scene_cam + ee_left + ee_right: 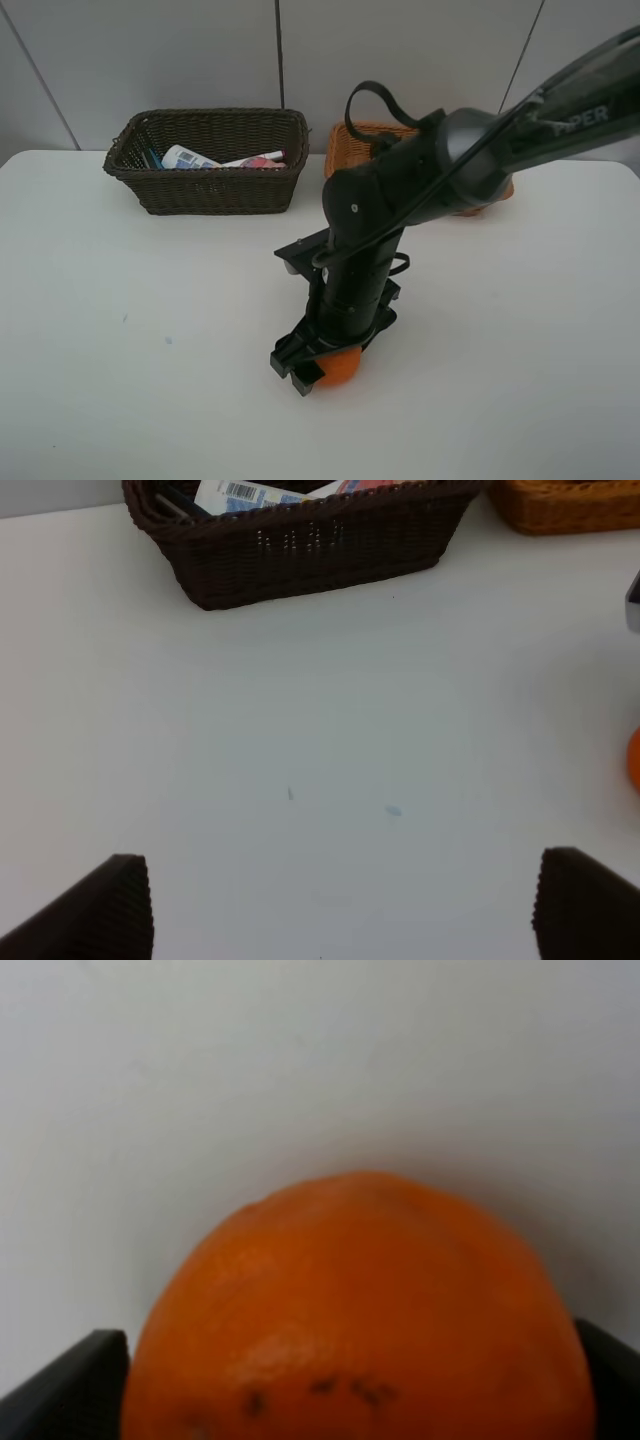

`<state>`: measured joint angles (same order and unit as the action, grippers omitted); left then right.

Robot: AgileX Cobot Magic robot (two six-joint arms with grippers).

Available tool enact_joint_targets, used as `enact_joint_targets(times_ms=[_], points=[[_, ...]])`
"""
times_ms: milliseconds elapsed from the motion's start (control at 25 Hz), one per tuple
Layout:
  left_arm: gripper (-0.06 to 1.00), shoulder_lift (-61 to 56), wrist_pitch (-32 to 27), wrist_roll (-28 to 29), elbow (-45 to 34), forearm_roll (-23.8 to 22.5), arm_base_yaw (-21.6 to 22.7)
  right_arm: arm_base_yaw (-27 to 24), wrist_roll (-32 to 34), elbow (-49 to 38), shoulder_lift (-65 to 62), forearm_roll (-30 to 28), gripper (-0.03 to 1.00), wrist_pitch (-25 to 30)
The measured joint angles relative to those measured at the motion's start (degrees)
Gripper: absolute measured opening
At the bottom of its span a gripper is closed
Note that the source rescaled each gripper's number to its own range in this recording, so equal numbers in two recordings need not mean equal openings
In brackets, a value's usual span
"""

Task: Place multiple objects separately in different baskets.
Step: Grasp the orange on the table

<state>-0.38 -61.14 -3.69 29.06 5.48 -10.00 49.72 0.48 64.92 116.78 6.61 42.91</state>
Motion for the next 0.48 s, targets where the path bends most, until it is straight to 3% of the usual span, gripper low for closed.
enact_joint_targets(times_ms=[280,320,400,480], points=[[1.00,0.00,0.00,0.00,0.00,0.00,0.00,0.00,-0.48,0.00,0.00,0.21,0.97,-0.11],[1.00,0.00,0.00,0.00,0.00,0.00,0.00,0.00,-0.48,0.00,0.00,0.21,0.94,-0.11],[1.00,0.00,0.00,0.00,0.00,0.00,0.00,0.00,-0.48,0.00,0.00,0.26,0.76,-0.11],[1.00,0.00,0.00,0.00,0.00,0.00,0.00,0.00,-0.48,0.00,0.00,0.26,0.76,-0.11]])
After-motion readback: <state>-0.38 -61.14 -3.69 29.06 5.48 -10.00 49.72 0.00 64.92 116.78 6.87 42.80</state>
